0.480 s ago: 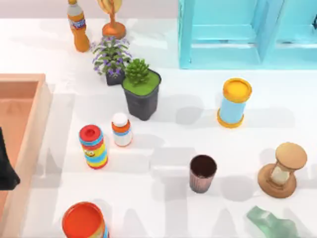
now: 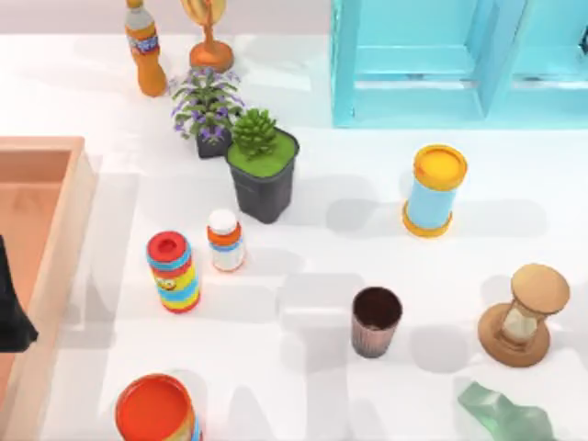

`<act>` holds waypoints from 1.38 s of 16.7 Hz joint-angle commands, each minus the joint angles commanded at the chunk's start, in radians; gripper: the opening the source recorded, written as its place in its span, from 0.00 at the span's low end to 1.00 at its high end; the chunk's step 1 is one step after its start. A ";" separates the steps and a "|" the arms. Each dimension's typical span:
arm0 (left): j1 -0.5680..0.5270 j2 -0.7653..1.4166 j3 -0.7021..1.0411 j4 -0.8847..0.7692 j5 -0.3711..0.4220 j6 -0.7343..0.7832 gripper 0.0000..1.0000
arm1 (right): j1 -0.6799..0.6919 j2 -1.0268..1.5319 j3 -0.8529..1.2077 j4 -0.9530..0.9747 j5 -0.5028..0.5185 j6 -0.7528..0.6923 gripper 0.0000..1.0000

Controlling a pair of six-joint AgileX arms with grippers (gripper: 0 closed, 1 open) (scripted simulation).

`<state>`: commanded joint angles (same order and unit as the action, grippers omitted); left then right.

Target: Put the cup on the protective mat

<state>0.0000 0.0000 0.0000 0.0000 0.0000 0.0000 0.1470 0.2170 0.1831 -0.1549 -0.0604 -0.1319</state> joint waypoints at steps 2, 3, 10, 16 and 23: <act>0.000 0.000 0.000 0.000 0.000 0.000 1.00 | 0.091 0.156 0.129 -0.095 -0.037 -0.081 1.00; 0.000 0.000 0.000 0.000 0.000 0.000 1.00 | 0.141 0.248 0.203 -0.145 -0.057 -0.126 1.00; 0.000 0.000 0.000 0.000 0.000 0.000 1.00 | 0.461 0.954 0.796 -0.559 -0.130 -0.436 1.00; 0.000 0.000 0.000 0.000 0.000 0.000 1.00 | 0.608 1.389 1.198 -0.900 -0.065 -0.596 1.00; 0.000 0.000 0.000 0.000 0.000 0.000 1.00 | 0.639 1.651 1.435 -1.144 0.050 -0.636 1.00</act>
<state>0.0000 0.0000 0.0000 0.0000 0.0000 0.0000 0.7858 1.8676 1.6186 -1.2992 -0.0105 -0.7676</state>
